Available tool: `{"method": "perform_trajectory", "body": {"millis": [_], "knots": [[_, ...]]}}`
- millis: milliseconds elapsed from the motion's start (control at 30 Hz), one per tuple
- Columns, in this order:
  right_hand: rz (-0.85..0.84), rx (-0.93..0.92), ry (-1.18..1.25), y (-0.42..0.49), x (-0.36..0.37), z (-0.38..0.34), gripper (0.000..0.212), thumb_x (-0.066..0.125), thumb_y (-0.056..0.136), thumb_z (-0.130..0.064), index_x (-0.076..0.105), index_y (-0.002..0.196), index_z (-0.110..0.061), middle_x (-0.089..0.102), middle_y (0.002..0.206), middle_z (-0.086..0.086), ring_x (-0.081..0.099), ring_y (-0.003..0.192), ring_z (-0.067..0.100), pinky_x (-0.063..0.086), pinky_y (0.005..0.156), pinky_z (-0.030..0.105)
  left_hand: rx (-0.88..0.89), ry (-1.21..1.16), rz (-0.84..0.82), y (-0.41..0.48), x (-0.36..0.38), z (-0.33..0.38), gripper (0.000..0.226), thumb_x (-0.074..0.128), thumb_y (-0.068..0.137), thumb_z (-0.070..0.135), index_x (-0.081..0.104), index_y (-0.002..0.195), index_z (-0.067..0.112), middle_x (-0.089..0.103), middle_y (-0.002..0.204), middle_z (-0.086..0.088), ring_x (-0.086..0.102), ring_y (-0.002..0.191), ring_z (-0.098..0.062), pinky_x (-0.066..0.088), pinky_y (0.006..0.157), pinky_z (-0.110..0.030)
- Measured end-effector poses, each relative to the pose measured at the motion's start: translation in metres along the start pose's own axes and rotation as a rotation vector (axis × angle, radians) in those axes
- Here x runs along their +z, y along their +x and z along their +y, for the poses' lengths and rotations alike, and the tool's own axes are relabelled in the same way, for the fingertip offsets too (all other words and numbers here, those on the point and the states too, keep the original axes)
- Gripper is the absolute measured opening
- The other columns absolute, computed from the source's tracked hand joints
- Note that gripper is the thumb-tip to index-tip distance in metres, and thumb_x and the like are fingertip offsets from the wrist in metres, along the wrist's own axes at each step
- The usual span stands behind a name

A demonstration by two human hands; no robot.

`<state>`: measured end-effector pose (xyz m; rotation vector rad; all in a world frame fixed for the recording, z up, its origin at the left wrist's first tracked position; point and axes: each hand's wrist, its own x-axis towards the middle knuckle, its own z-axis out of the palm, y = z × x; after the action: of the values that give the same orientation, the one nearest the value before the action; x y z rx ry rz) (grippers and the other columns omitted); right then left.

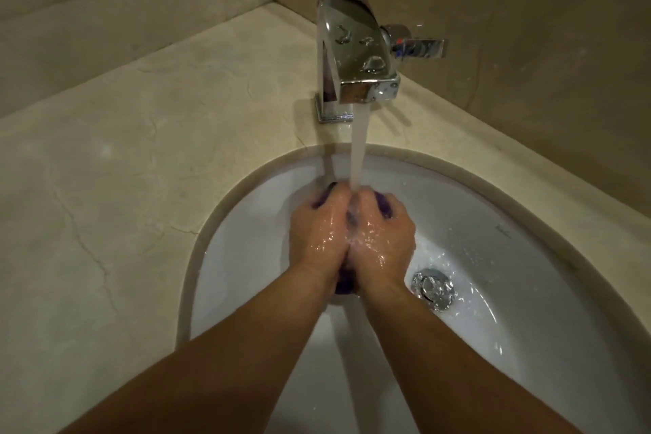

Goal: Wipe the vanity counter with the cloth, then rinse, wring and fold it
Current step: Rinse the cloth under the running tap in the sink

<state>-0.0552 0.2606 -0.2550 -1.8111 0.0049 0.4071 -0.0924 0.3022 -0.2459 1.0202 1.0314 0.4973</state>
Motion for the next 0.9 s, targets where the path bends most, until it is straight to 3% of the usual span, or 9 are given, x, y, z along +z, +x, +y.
{"method": "perform_trajectory", "body": {"millis": [133, 233, 333, 433, 533, 633, 767, 833, 900], "knots": [[0.012, 0.057, 0.043, 0.004, 0.001, -0.001, 0.021, 0.065, 0.081, -0.036, 0.068, 0.07, -0.018, 0.067, 0.061, -0.006, 0.063, 0.062, 0.016, 0.052, 0.063, 0.033, 0.065, 0.093, 0.086, 0.004, -0.001, 0.002, 0.015, 0.062, 0.079, 0.034, 0.072, 0.078, 0.023, 0.073, 0.07, 0.002, 0.072, 0.078, -0.026, 0.061, 0.078, -0.045], [-0.015, 0.126, 0.072, 0.003, 0.001, -0.006, 0.017, 0.066, 0.072, -0.035, 0.066, 0.065, -0.019, 0.066, 0.059, -0.004, 0.061, 0.06, 0.018, 0.054, 0.063, 0.036, 0.059, 0.152, 0.086, 0.005, -0.001, 0.003, 0.015, 0.061, 0.079, 0.031, 0.073, 0.074, 0.023, 0.073, 0.07, 0.001, 0.072, 0.077, -0.025, 0.061, 0.08, -0.048], [-0.034, 0.159, 0.132, 0.004, -0.003, -0.011, 0.017, 0.067, 0.066, -0.037, 0.072, 0.069, -0.021, 0.07, 0.063, -0.004, 0.068, 0.066, 0.021, 0.059, 0.065, 0.038, 0.068, 0.144, 0.005, 0.003, -0.003, 0.007, 0.014, 0.062, 0.088, 0.043, 0.071, 0.09, 0.032, 0.075, 0.089, 0.002, 0.072, 0.088, -0.022, 0.059, 0.085, -0.048], [-0.025, 0.29, 0.352, 0.012, -0.008, -0.017, 0.015, 0.069, 0.069, -0.033, 0.074, 0.062, -0.021, 0.07, 0.065, -0.002, 0.068, 0.07, 0.024, 0.057, 0.069, 0.04, 0.057, 0.067, -0.085, -0.002, -0.011, 0.011, 0.033, 0.046, 0.094, 0.061, 0.066, 0.107, 0.039, 0.073, 0.103, 0.005, 0.071, 0.093, -0.016, 0.058, 0.085, -0.04], [-0.158, 0.432, 0.586, 0.015, -0.008, -0.016, 0.016, 0.071, 0.075, -0.027, 0.077, 0.08, -0.013, 0.074, 0.084, 0.008, 0.071, 0.078, 0.027, 0.059, 0.079, 0.041, -0.214, -0.176, -0.176, -0.004, -0.017, 0.011, 0.057, 0.046, 0.087, 0.073, 0.075, 0.108, 0.029, 0.077, 0.104, -0.002, 0.074, 0.098, -0.026, 0.057, 0.091, -0.046], [-0.288, 0.45, 0.666, 0.014, -0.006, -0.009, 0.059, 0.075, 0.061, -0.037, 0.075, 0.112, -0.007, 0.074, 0.111, 0.015, 0.071, 0.101, 0.036, 0.055, 0.096, 0.051, -0.365, -0.442, -0.272, -0.008, -0.018, 0.014, 0.06, 0.056, 0.086, 0.067, 0.076, 0.115, 0.019, 0.074, 0.116, -0.012, 0.07, 0.108, -0.035, 0.053, 0.098, -0.049], [-0.123, 0.133, 0.109, 0.019, -0.01, 0.0, 0.052, 0.051, 0.075, -0.065, 0.064, 0.113, -0.031, 0.067, 0.113, 0.005, 0.068, 0.101, 0.026, 0.057, 0.088, 0.049, -0.276, -0.334, -0.247, -0.005, -0.018, 0.008, 0.05, 0.067, 0.084, 0.053, 0.07, 0.123, 0.022, 0.072, 0.12, -0.01, 0.068, 0.11, -0.034, 0.059, 0.084, -0.047], [-0.079, -0.042, 0.038, 0.015, -0.014, 0.001, 0.048, 0.037, 0.082, -0.069, 0.054, 0.118, -0.042, 0.059, 0.122, 0.002, 0.063, 0.105, 0.02, 0.054, 0.094, 0.048, -0.155, -0.237, -0.244, -0.005, -0.015, 0.004, 0.055, 0.07, 0.082, 0.053, 0.066, 0.127, 0.023, 0.071, 0.121, -0.009, 0.068, 0.111, -0.032, 0.058, 0.084, -0.046], [-0.147, -0.162, 0.038, 0.006, -0.016, 0.0, 0.051, 0.029, 0.085, -0.071, 0.054, 0.124, -0.047, 0.058, 0.128, -0.002, 0.06, 0.113, 0.014, 0.049, 0.1, 0.042, 0.01, -0.087, -0.214, -0.005, -0.012, 0.005, 0.048, 0.064, 0.088, 0.054, 0.065, 0.125, 0.024, 0.073, 0.116, -0.006, 0.07, 0.107, -0.027, 0.057, 0.09, -0.044]]}}
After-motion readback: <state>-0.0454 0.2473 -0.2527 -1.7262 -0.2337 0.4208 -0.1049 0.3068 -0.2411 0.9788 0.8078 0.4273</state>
